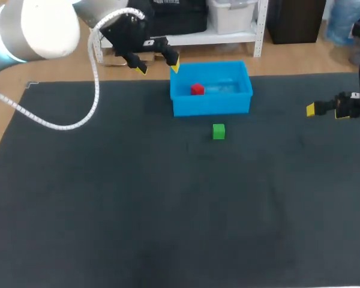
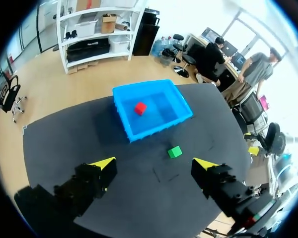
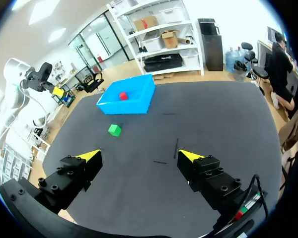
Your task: Use the left arm to pick the red cube and place it into the blue plastic box first, then use the right arm to grasp the green cube and put it into the same blue plastic box after the first action is fully finished.
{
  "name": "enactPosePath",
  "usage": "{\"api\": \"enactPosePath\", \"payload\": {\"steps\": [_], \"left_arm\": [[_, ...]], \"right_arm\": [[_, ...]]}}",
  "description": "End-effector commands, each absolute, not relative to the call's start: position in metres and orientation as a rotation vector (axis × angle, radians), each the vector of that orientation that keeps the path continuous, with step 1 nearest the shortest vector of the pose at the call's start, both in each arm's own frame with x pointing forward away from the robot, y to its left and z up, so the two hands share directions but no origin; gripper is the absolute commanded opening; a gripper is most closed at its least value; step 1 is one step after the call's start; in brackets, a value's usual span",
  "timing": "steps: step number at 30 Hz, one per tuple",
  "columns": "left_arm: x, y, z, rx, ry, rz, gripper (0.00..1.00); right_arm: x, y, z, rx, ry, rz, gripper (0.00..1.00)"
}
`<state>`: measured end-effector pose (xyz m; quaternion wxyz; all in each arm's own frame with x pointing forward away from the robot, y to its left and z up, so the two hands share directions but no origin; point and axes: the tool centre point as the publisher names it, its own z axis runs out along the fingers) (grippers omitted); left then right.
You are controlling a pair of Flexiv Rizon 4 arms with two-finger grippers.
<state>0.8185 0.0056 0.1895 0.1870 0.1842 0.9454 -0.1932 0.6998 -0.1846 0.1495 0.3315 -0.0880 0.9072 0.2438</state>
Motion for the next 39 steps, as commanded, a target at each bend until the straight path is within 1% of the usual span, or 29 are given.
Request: {"api": "enactPosePath", "payload": {"steps": [1, 24, 39], "left_arm": [[0.810, 0.012, 0.187, 0.469, 2.519, -0.576, 1.00], [0.791, 0.025, 0.183, 0.521, 2.519, -0.619, 1.00], [0.775, 0.038, 0.168, 0.573, 2.553, -0.624, 1.00]], "right_arm": [[0.700, -0.185, 0.149, -0.232, 2.372, 0.639, 1.00], [0.700, -0.185, 0.149, -0.232, 2.372, 0.639, 1.00], [0.700, -0.185, 0.149, -0.232, 2.372, 0.639, 1.00]]}}
